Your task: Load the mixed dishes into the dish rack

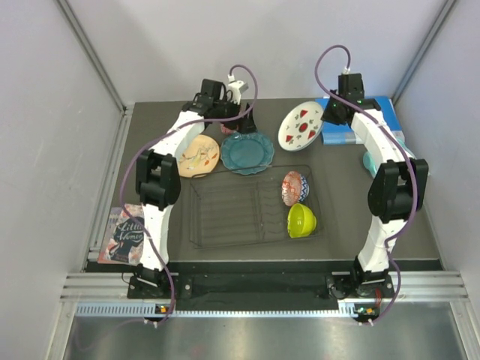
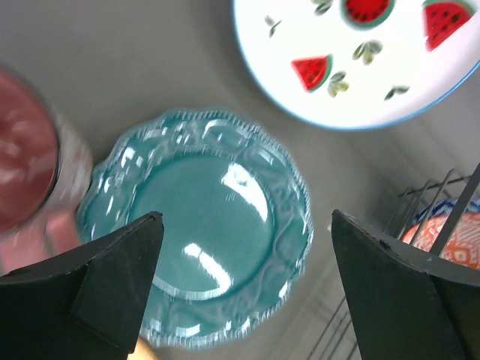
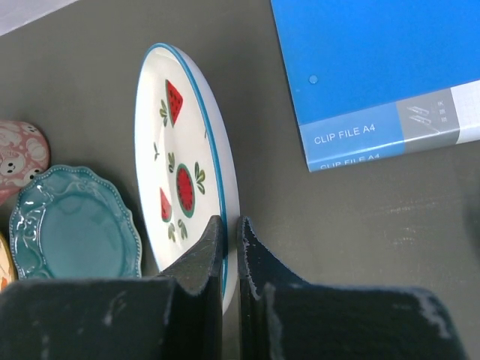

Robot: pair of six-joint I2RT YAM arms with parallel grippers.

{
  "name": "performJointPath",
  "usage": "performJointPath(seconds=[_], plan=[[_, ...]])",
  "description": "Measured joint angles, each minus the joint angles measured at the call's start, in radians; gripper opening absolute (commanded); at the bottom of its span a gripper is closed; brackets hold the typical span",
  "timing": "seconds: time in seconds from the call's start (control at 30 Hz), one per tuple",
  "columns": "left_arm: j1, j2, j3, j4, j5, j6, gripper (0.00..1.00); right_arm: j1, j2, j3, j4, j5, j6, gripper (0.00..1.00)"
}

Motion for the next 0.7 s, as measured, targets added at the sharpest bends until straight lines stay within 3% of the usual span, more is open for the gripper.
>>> performJointPath(seconds=[0.13,0.33,0.53,0.7], plan=[[-0.004,0.161,0.172,0.069,0.101,-0.108,0.99,0.002,-0.001,-0.006,0.0,-0.001,-0.001,0.0],[-0.018,0.288,0.24,0.174,0.179,-0.255,0.99,0.009,-0.001,-0.03,-0.007,0.019,-0.027,0.0],[-0.022,0.251,0.17,0.23,0.213,-0.301,0.99,0.012,-0.019,-0.029,-0.031,0.031,-0.045,0.0],[-0.003,0.109,0.042,0.195,0.219,-0.27,0.99,0.012,-0.1,-0.025,-0.048,0.038,-0.069,0.0]])
